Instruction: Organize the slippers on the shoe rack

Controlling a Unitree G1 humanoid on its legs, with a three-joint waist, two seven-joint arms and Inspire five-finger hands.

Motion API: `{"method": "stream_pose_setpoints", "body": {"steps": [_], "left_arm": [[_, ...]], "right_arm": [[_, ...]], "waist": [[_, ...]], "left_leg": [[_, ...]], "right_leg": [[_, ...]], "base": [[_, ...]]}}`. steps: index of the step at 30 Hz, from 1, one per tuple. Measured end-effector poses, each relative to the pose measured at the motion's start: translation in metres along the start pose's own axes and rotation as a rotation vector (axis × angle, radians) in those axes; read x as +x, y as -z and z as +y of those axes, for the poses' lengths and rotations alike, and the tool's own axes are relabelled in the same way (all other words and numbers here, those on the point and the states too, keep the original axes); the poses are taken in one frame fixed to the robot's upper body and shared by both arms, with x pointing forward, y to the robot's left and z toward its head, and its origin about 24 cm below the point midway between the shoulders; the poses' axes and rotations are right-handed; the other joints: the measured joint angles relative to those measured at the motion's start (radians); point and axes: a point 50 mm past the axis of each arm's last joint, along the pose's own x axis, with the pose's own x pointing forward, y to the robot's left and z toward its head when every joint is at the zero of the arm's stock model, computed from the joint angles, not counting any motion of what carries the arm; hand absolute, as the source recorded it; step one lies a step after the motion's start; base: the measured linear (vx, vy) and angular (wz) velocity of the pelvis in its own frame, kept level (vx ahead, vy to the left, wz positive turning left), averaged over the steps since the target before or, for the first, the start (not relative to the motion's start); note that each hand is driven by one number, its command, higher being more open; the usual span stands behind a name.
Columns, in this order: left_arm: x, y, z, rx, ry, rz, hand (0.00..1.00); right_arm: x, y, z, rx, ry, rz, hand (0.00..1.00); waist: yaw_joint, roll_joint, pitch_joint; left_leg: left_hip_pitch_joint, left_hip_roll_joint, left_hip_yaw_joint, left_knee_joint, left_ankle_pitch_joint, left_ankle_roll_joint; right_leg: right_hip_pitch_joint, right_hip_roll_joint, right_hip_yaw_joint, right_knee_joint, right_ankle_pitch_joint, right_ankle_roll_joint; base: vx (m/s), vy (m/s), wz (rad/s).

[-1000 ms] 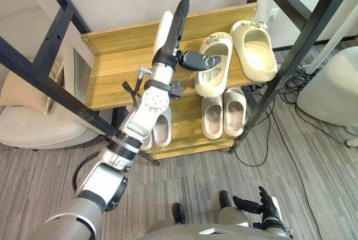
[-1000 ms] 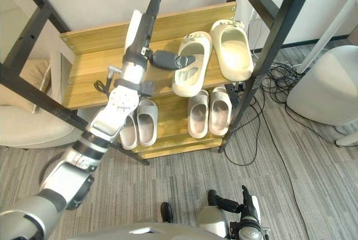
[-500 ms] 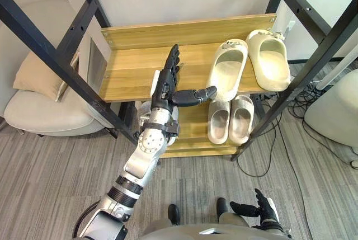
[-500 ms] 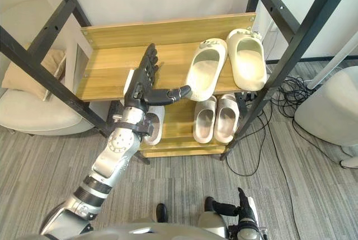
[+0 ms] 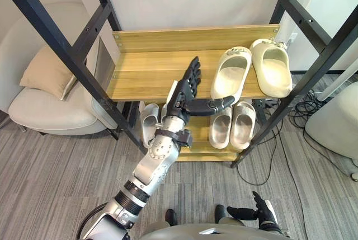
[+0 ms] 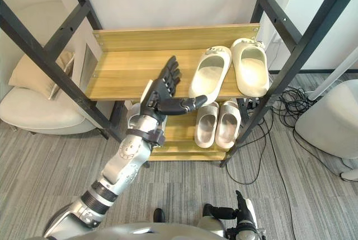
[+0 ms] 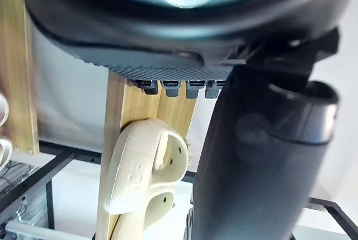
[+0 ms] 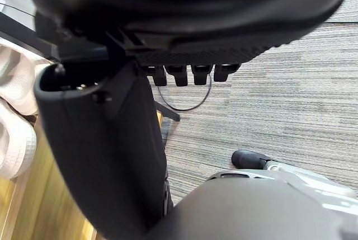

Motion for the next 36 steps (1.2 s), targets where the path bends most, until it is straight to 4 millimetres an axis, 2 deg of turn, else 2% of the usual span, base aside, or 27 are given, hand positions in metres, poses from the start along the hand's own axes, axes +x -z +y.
{"method": "stream_pose_setpoints", "body": {"steps": [10, 20, 25, 36], "left_arm": [[0.008, 0.006, -0.017, -0.040, 0.052, 0.037, 1.00], [0.030, 0.006, -0.024, -0.019, 0.049, 0.044, 1.00], [0.045, 0.004, -0.018, 0.023, 0.006, 0.044, 1.00], [0.055, 0.001, -0.005, 0.053, -0.056, 0.030, 1.00]], "right_arm": [[0.000, 0.001, 0.001, -0.011, 0.005, 0.004, 1.00], [0.000, 0.000, 0.000, -0.010, 0.009, 0.002, 1.00], [0.000, -0.001, 0.000, -0.003, 0.015, -0.002, 1.00], [0.000, -0.001, 0.001, 0.018, 0.022, 0.001, 1.00]], "waist": [[-0.003, -0.002, -0.005], [-0.019, -0.002, -0.005], [-0.035, -0.003, -0.004], [-0.050, -0.012, -0.003]], "left_leg": [[0.006, 0.001, 0.002, -0.002, 0.001, -0.002], [0.011, 0.002, 0.021, -0.003, -0.002, -0.008], [0.011, 0.006, 0.034, -0.006, -0.003, -0.009], [0.022, 0.010, 0.049, -0.016, -0.003, -0.010]], "right_leg": [[0.004, 0.000, 0.001, 0.000, 0.001, 0.001], [0.001, 0.001, 0.018, -0.001, 0.006, 0.005], [-0.008, 0.004, 0.032, -0.001, 0.007, 0.004], [-0.011, 0.009, 0.046, -0.001, 0.008, 0.004]], "base": [[0.00, 0.000, 0.00], [0.00, 0.001, -0.04], [0.00, 0.010, -0.09], [0.01, 0.008, -0.04]]}}
